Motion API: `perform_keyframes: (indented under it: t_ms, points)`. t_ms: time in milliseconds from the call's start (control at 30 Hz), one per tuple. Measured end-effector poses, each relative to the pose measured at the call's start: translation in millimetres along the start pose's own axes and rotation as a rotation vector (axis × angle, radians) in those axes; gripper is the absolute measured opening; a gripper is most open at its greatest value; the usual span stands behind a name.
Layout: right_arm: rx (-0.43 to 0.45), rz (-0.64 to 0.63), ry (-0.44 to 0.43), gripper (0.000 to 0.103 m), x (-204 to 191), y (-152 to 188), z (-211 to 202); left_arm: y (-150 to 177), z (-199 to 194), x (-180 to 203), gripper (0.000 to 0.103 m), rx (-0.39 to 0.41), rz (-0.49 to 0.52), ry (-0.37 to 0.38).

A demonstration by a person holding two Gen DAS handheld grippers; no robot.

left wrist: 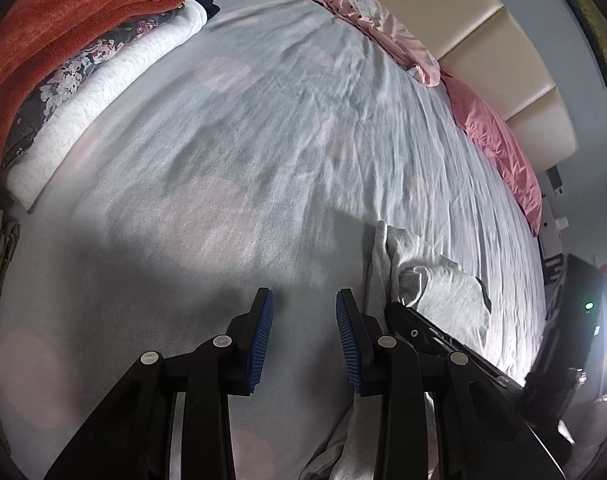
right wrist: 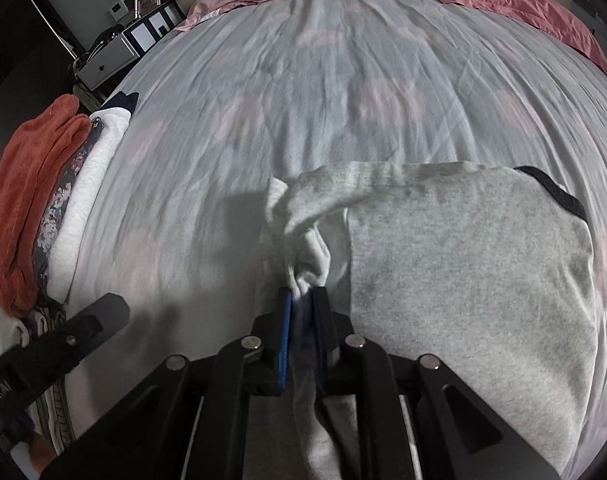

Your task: Fold clothes

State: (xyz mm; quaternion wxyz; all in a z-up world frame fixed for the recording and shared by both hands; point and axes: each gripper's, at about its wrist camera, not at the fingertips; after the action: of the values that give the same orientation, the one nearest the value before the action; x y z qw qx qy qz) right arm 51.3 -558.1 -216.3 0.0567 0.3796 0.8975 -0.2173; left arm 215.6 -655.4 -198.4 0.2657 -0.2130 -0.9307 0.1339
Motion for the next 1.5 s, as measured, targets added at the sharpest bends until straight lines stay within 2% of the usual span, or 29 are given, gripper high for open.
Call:
perform_keyframes:
  t_ms: [133, 267, 400, 567, 767, 933, 1067, 1100, 1200, 1233, 1267, 1300, 1367, 1433, 1500]
  points:
    - [0.029, -0.010, -0.056, 0.018, 4.1, 9.1, -38.9, 11.0, -2.8, 7.1, 0.035, -0.029, 0.037, 0.025]
    - [0.088, -0.038, -0.085, 0.018, 20.3, 30.9, -86.3, 27.1, -8.3, 15.6, 0.035, -0.071, 0.041, 0.115]
    - [0.145, -0.062, -0.042, 0.018, 57.7, 67.8, -126.5, 40.4, -16.4, 30.6, 0.035, -0.099, 0.044, 0.189]
    - [0.167, -0.060, 0.025, 0.019, 113.6, 119.4, -147.2, 60.4, -21.8, 53.3, 0.036, -0.162, 0.072, 0.237]
    - [0.205, -0.020, 0.046, 0.019, 165.8, 159.0, -155.8, 86.0, -14.6, 57.6, 0.039, -0.256, 0.071, 0.179]
    - [0.219, 0.003, -0.005, 0.019, 180.4, 169.0, -154.8, 99.5, -6.6, 54.7, 0.039, -0.314, 0.043, 0.169]
    - [0.217, -0.019, -0.032, 0.019, 177.0, 171.3, -148.5, 108.2, 8.3, 55.8, 0.037, -0.370, 0.039, 0.155]
    - [0.212, -0.024, -0.029, 0.019, 176.0, 171.6, -146.4, 108.7, 9.3, 55.3, 0.027, -0.372, 0.039, 0.153]
    - [0.198, -0.039, -0.022, 0.019, 173.2, 172.5, -140.3, 105.2, 3.9, 59.1, 0.015, -0.340, 0.049, 0.184]
    - [0.191, -0.040, -0.021, 0.019, 173.0, 172.9, -138.7, 103.0, -1.3, 62.3, 0.014, -0.314, 0.062, 0.199]
    - [0.185, -0.040, -0.021, 0.024, 173.1, 173.5, -137.5, 100.3, -10.0, 66.7, 0.012, -0.272, 0.085, 0.217]
    - [0.179, -0.038, -0.025, 0.032, 173.1, 174.2, -136.6, 97.7, -18.5, 71.2, 0.011, -0.231, 0.108, 0.235]
    - [0.168, -0.037, -0.037, 0.039, 172.7, 175.5, -134.6, 93.6, -34.7, 77.0, 0.010, -0.164, 0.141, 0.265]
    - [0.153, -0.045, -0.038, 0.040, 170.6, 176.0, -131.4, 91.8, -48.3, 79.4, 0.010, -0.114, 0.164, 0.296]
    - [0.134, -0.057, -0.036, 0.040, 168.0, 176.0, -126.9, 91.9, -54.3, 77.9, 0.009, -0.104, 0.175, 0.304]
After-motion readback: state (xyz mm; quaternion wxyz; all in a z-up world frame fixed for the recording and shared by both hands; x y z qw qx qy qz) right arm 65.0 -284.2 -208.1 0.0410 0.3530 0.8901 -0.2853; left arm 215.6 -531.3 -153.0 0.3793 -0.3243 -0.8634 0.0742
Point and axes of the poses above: each gripper's, at about its wrist camera, not at the fingertips, and z roughly the way its jaws point, x to its right, y to its underside, and after that the axes turned 4 degrees about z, right-handed
